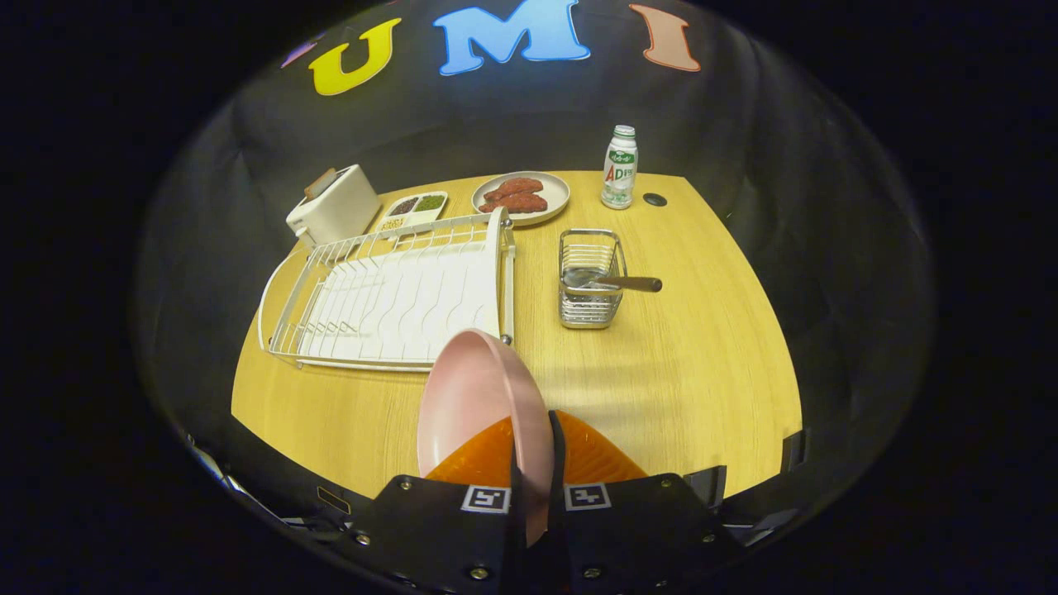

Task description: Take the plate from the dish rack, then take the spoon from the basket and place it into the plate.

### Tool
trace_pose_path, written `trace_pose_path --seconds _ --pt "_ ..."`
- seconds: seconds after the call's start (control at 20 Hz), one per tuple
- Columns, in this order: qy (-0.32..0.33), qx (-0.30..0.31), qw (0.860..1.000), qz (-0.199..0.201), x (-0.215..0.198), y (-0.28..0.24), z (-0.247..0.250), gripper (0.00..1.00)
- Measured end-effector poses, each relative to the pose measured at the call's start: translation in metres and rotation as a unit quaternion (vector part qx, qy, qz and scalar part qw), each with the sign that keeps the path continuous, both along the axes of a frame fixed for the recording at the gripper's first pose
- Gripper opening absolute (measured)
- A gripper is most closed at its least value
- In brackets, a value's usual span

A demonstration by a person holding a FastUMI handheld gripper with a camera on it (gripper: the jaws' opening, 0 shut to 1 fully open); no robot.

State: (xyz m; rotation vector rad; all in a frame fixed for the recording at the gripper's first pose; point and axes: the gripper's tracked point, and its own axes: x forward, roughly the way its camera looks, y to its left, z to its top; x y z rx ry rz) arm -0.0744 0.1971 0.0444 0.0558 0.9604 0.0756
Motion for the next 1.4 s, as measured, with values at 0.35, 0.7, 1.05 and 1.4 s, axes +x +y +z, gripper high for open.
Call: trace_pose_path --seconds 0.35,0.7,1.05,1.4 --pt "0.01 0.019 1.0 0.023 -0.001 0.012 -0.027 0.1" --pt "0.012 0.052 0.997 0.047 -0.004 0.024 -0.051 0.1" --pt "0.039 0.115 0.992 0.014 -0.001 0.024 -0.072 0.17" --pt "0.062 0.104 0.993 -0.01 -0.006 -0.007 -0.099 0.21"
